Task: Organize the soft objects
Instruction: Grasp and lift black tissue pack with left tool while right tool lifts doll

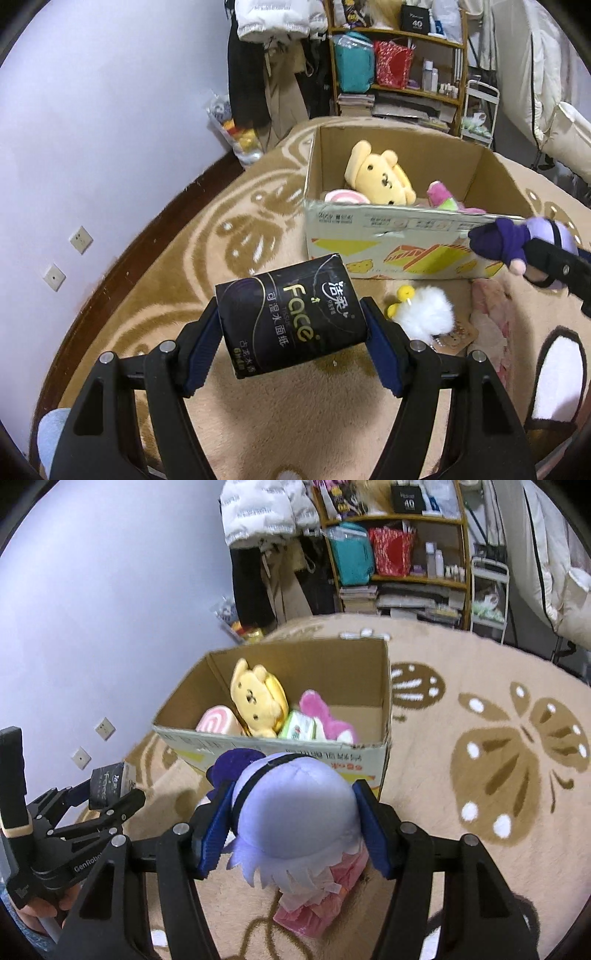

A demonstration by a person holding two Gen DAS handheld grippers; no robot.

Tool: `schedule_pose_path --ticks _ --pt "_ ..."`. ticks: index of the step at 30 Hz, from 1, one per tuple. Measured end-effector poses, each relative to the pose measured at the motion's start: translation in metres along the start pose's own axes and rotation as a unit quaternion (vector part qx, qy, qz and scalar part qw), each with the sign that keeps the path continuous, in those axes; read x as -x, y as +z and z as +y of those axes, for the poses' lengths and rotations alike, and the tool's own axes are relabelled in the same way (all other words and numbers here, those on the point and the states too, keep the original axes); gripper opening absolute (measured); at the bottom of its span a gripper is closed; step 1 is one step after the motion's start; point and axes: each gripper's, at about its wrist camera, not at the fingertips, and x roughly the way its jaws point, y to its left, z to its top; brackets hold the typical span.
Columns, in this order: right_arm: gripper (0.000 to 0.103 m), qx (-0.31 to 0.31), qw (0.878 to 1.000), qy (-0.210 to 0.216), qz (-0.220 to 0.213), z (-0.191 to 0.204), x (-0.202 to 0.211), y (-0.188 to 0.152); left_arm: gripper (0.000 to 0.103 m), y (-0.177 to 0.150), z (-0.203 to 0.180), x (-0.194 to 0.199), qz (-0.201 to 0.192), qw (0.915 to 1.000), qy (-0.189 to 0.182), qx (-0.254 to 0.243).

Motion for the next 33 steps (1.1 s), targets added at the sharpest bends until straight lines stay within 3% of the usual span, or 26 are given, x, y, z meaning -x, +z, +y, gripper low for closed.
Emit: schedule_pose_path --ticks 7,18,24,33 --pt "0.067 0.013 0.999 0.007 -0.051 0.008 0.027 0.007 0.072 0.003 0.0 0.018 -0.032 0.9994 0.005 -0.008" --pt "0.067 0.008 0.992 0.012 -0.124 0.009 0.059 0.019 0.072 0.02 -0.003 0.054 -0.141 0.9897 0.022 -0.013" --pt "0.067 0.013 0.986 0.013 -0.168 0.007 0.071 0.024 0.072 0.036 -0.008 0.057 -0.162 0.9863 0.022 -0.025" --pt "0.067 0.014 0.981 0.014 -0.193 0.006 0.072 0.035 0.072 0.054 -0.024 0.049 -0.192 0.9795 0.03 -0.054"
